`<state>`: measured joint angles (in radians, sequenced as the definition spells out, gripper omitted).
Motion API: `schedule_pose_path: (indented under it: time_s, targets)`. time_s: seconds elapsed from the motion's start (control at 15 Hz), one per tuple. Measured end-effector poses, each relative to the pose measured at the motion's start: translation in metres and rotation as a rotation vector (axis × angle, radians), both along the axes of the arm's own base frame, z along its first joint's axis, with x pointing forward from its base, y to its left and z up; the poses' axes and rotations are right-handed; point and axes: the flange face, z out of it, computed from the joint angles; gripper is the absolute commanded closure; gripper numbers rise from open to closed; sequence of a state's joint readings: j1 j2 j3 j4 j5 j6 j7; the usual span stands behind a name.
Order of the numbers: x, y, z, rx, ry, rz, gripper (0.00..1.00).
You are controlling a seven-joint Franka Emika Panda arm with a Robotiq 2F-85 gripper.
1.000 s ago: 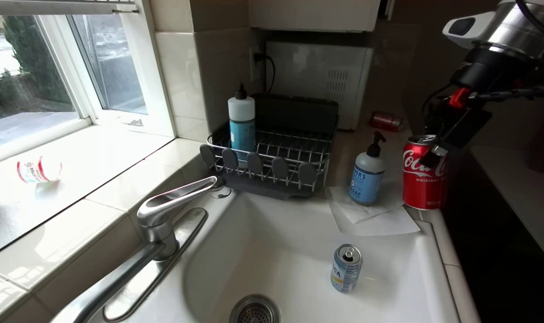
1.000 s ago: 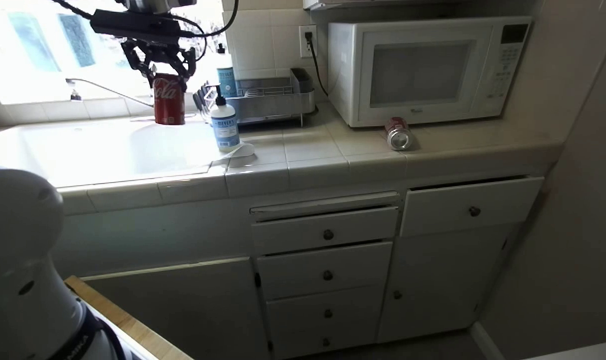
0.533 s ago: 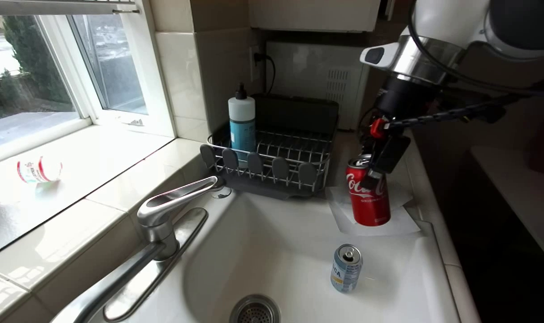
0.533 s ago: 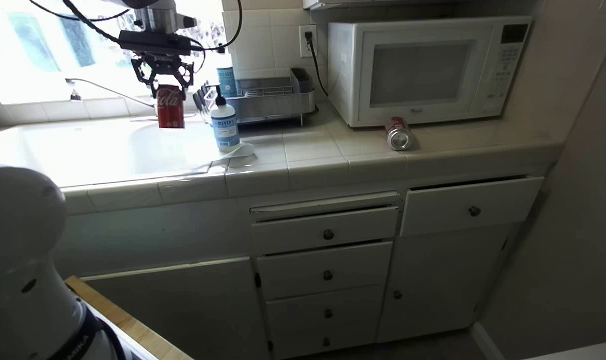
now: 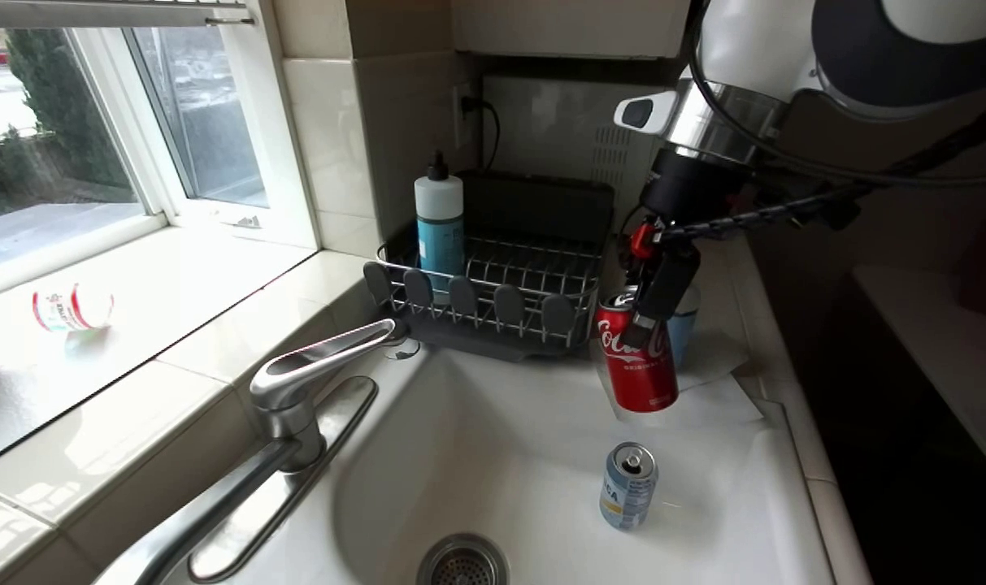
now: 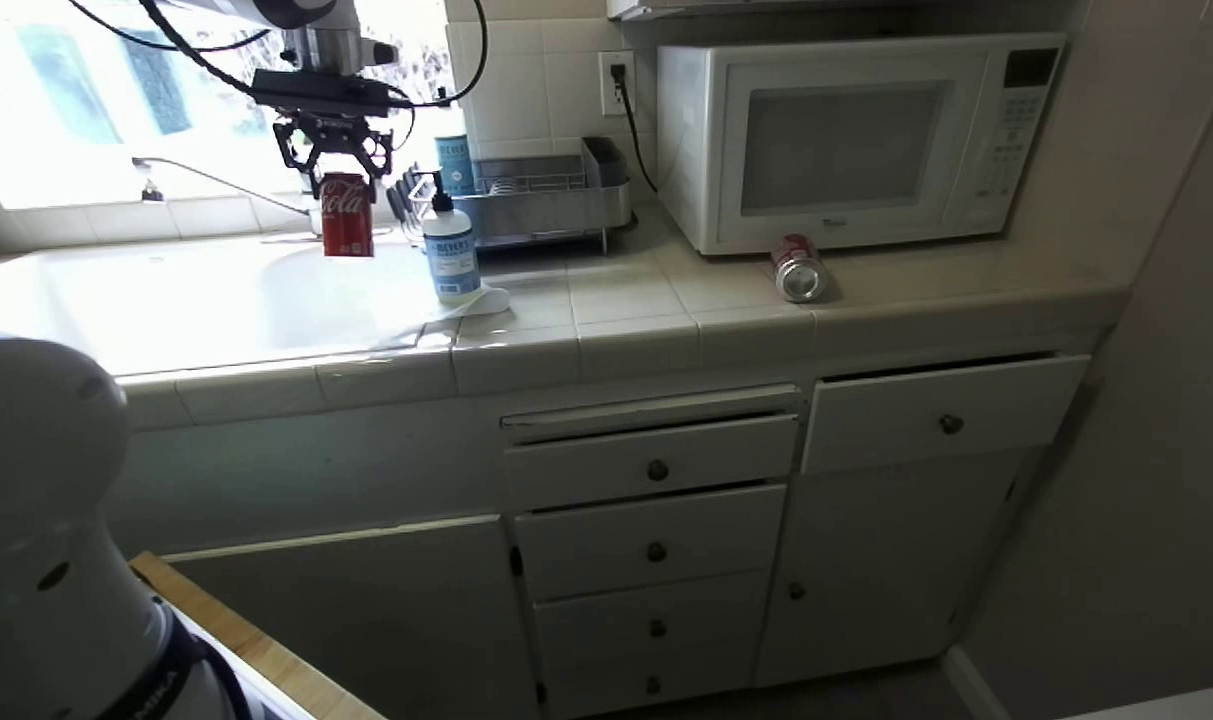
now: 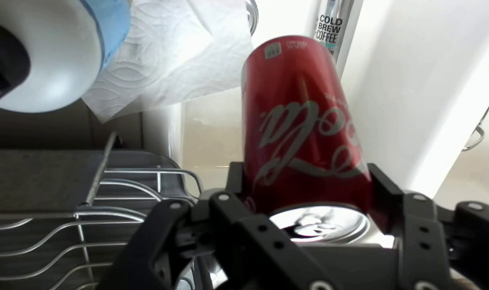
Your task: Put one red can inside the right sink
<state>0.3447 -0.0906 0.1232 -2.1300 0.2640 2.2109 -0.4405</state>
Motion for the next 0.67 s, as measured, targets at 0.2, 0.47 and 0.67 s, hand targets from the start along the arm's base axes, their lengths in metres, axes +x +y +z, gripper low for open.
schedule_pose_path:
  time_s: [0.2, 0.47, 0.67]
  targets:
    - [-0.001, 0.001, 0.0, -0.001, 0.0, 0.002, 0.28]
    - [0.0, 0.003, -0.001, 0.0, 0.0, 0.01, 0.53]
    - [0.005, 0.023, -0.01, 0.019, 0.011, 0.076, 0.53]
